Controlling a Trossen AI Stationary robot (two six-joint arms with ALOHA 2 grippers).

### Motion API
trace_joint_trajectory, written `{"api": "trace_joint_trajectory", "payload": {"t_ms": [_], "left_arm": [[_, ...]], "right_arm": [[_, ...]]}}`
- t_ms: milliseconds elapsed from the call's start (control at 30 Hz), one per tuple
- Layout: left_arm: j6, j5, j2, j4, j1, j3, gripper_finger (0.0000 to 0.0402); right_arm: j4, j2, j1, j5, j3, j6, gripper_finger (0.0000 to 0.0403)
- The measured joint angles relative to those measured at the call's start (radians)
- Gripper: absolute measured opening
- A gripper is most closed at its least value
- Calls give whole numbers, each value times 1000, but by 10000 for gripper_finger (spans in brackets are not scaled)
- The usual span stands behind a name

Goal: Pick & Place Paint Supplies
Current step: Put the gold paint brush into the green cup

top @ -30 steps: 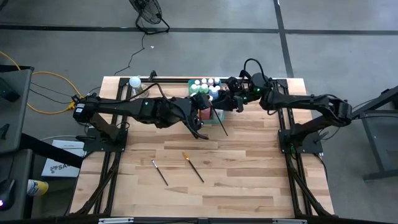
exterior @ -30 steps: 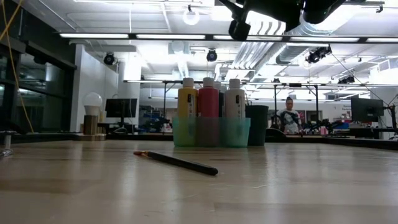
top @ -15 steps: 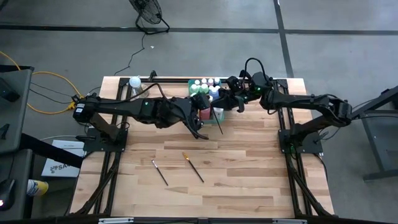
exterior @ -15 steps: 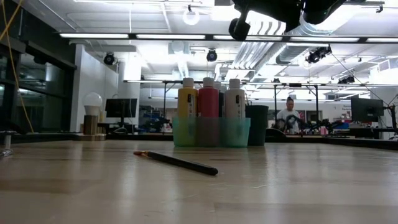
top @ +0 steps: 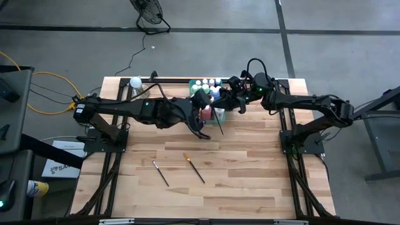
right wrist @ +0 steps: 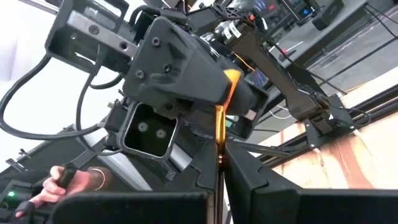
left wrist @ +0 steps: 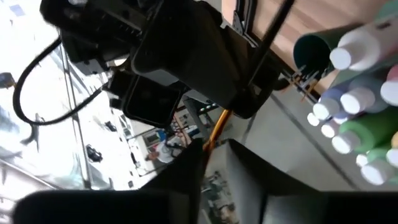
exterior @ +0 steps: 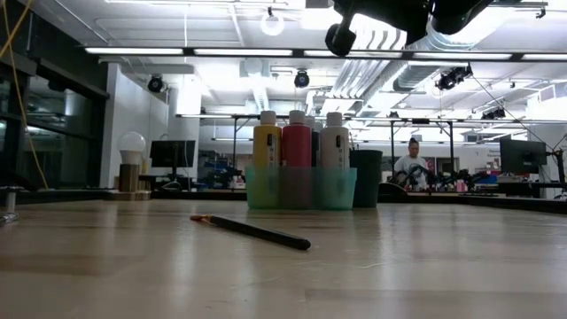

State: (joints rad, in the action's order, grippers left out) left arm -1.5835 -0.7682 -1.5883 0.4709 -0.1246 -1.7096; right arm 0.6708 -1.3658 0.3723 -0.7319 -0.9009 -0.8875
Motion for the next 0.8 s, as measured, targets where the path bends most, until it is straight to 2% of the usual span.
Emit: {"api": "trace_joint_trajectory", "payload": {"t_ms": [100, 267, 367, 467, 533, 633, 800], "left_arm": [[73, -23, 5, 0, 0, 0, 105], [164, -179, 9, 3, 0, 0, 166], [253, -240, 24, 33, 1, 0, 183], [404, -248, 55, 110, 1, 0, 187], [556, -247, 71, 187, 10, 0, 188], [830, -217, 100, 356, 39, 0, 188], [1265, -71, 129, 585, 110, 1, 188]], "right_arm": [[-14, 5, 4, 1, 0, 22, 5], [-97, 21, 23, 27, 0, 78, 5], [-207, 53, 44, 68, 0, 140, 4], [-328, 105, 73, 148, 0, 223, 4], [-403, 149, 92, 223, 0, 289, 4], [-504, 216, 115, 392, 0, 401, 4], [-589, 261, 126, 732, 0, 571, 4]]}}
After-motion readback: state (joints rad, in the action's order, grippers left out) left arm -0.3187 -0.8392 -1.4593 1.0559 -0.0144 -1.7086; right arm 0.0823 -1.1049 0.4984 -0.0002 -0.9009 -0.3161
